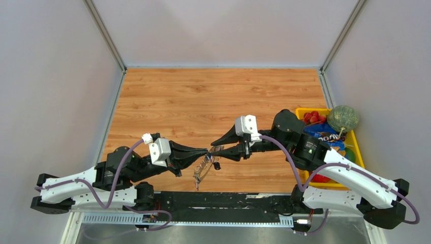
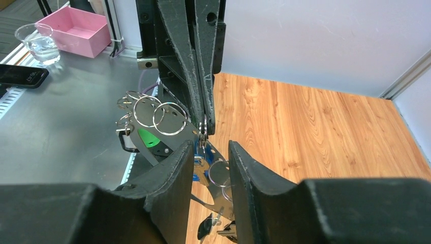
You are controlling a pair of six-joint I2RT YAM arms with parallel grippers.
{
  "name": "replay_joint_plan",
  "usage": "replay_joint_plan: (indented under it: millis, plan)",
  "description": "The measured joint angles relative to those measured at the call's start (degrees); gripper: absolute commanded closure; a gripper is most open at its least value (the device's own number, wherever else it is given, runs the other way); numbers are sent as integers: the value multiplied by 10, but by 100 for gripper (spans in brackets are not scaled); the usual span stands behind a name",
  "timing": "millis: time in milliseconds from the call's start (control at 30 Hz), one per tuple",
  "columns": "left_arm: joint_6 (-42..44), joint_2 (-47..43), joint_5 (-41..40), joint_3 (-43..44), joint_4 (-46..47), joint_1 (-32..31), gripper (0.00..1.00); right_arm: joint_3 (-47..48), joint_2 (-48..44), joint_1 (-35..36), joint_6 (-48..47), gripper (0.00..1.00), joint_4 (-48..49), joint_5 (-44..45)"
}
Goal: Put the keys on the keyring
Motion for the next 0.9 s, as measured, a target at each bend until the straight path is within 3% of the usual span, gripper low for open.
replay_joint_plan:
  millis: [267, 367, 567, 633, 800, 900]
  plan:
    - [-4, 0, -1, -2, 4, 0, 100, 0, 0, 4, 5, 80, 3, -5]
    - [-4, 0, -2, -5, 9, 0, 100, 0, 1, 5, 7, 99, 4, -7]
    - [-5, -1, -9, -5, 12, 0, 99, 2, 3, 6, 14, 100, 4, -9]
    - [-7, -1, -10, -5, 12, 0, 94, 3, 3, 6, 14, 100, 4, -9]
    - [-11, -5, -12, -3, -7, 0, 68, 13, 11, 6, 18, 100, -13, -4]
    - [-17, -10, -10, 7, -39, 0, 60, 36, 28, 6, 19, 100, -43, -2]
